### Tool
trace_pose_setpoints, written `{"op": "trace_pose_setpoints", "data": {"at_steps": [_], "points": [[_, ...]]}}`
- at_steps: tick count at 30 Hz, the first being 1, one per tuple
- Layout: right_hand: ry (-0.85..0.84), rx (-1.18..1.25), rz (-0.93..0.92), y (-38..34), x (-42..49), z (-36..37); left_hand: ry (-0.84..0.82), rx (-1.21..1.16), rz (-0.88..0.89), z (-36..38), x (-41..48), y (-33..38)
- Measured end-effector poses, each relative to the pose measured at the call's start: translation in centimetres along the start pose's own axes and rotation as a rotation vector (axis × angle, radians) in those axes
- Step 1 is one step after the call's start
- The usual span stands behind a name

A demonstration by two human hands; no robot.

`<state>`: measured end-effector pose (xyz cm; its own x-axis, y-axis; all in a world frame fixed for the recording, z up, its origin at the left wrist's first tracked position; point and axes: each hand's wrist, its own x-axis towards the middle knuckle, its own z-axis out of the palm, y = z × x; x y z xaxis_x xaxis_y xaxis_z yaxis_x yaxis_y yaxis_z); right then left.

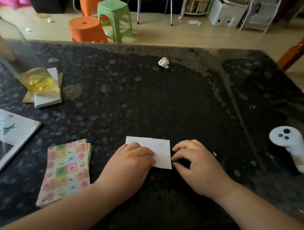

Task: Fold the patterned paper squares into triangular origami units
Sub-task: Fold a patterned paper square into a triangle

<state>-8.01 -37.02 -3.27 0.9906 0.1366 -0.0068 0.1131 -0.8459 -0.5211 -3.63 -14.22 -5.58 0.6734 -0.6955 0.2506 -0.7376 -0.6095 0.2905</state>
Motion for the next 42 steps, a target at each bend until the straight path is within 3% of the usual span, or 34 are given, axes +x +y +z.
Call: {"op": "trace_pose_setpoints", "data": {"at_steps": [5,8,13,21,25,30,34,38,42], "points": [[-0.126,0.029,0.012,-1.2,-1.2,0.0,0.089,0.009,0.025,0.0,-1.5,0.6],[-0.171,0.023,0.010,-2.2,-1.8,0.5,0.063,0.029,0.034,-0.2,-2.0,1.2],[-0.072,0.020,-0.018,-2.4,-1.9,1.0,0.022,-0.014,0.037,-0.7,-2.6,1.3],[-0.067,0.005,-0.033,-2.2,-1.6,1.2,0.045,0.010,0.050,-1.1,-1.6,1.5],[0.057,-0.043,-0.027,-1.0,-1.1,1.4,0.039,-0.070,0.084,-1.1,-0.9,1.1],[0.139,-0.121,-0.127,-0.9,-0.6,0.9,0.013,-0.159,-0.094,-1.5,-0.7,-0.3],[0.024,-0.239,-0.115,-3.2,-0.5,0.1,-0.140,-0.070,-0.208,-2.9,-0.2,0.6],[-0.123,-0.257,-0.034,-5.4,-0.8,0.2,-0.229,-0.118,-0.112,-4.1,-0.5,2.5],[-0.150,-0.223,-0.112,-5.9,-1.0,0.9,-0.214,-0.139,-0.100,-3.2,-1.0,1.9]]}}
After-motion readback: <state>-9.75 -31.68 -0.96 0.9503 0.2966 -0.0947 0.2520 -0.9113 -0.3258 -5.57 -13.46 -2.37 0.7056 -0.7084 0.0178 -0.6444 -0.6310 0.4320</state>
